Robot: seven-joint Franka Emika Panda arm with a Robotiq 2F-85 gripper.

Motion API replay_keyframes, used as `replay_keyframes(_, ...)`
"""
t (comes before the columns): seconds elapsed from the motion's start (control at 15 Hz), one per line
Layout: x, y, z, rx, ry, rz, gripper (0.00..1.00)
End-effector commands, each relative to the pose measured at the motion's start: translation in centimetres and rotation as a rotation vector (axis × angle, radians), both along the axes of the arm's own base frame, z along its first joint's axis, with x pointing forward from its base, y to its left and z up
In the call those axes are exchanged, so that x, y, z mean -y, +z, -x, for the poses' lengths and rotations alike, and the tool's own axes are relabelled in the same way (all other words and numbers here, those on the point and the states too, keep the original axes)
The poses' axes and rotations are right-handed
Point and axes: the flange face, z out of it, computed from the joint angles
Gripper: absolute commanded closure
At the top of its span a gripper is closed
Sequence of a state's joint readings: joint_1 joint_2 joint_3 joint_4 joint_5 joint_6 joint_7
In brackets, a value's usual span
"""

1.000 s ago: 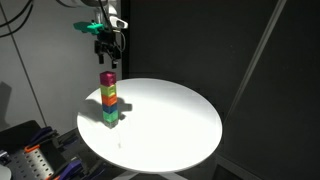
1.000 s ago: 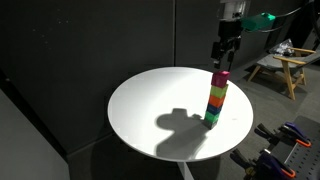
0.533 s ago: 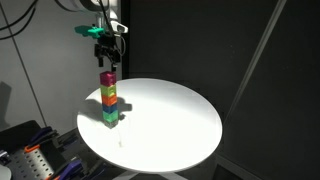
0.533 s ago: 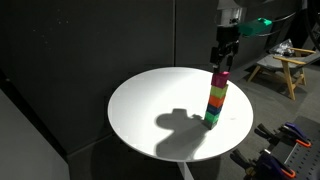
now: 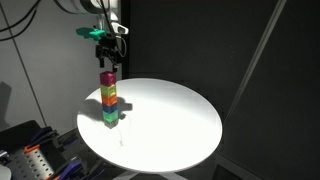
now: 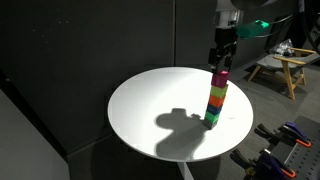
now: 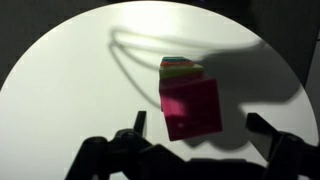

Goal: Put the pink block on the table

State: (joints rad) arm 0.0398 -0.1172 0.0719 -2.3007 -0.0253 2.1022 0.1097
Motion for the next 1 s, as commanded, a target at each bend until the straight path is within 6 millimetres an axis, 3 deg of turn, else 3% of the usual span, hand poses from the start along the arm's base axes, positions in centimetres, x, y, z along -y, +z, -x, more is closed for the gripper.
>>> replay_keyframes(0.0,-0.2,0.0,-0.6,0.025,0.023,0.005,0.0)
replay_keyframes(0.93,0.0,-1.1,-0.2,0.027,0.018,0.003,0.0)
